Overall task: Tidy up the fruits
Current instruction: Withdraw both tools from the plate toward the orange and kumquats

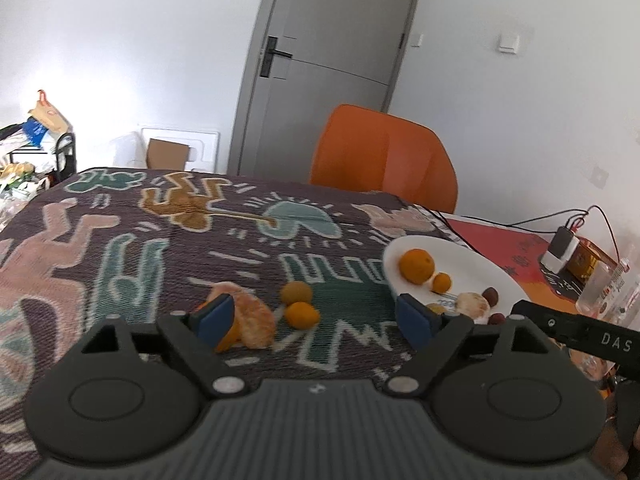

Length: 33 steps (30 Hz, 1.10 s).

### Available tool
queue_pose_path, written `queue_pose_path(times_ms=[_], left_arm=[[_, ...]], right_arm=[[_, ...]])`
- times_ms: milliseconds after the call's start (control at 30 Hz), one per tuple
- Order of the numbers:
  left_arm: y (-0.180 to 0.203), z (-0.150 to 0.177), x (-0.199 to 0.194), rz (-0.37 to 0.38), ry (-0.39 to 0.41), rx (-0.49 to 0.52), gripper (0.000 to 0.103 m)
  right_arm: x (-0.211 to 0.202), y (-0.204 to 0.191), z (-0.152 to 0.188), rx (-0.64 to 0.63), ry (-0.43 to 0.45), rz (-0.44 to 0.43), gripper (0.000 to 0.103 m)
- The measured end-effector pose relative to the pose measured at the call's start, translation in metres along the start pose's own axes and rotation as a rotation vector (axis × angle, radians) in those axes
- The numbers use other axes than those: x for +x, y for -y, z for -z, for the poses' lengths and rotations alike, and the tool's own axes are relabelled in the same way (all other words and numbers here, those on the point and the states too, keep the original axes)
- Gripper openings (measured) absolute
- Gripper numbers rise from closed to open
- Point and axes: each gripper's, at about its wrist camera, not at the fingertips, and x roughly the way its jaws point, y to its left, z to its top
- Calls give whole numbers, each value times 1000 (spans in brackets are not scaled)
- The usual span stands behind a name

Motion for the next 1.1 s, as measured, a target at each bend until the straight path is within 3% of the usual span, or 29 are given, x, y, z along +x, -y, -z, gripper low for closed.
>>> queue_pose_path(times_ms=[133, 467, 1100], left_arm=[[-11, 1, -8, -18, 10, -10, 89], [-36, 4, -22, -75, 20, -30, 94], [-70, 14, -28, -91, 38, -78, 93]], right_arm=[[1, -9, 1, -10, -3, -13, 71], [3, -33, 4, -45, 3, -41, 103], [19, -69, 9, -108, -44, -108, 103]])
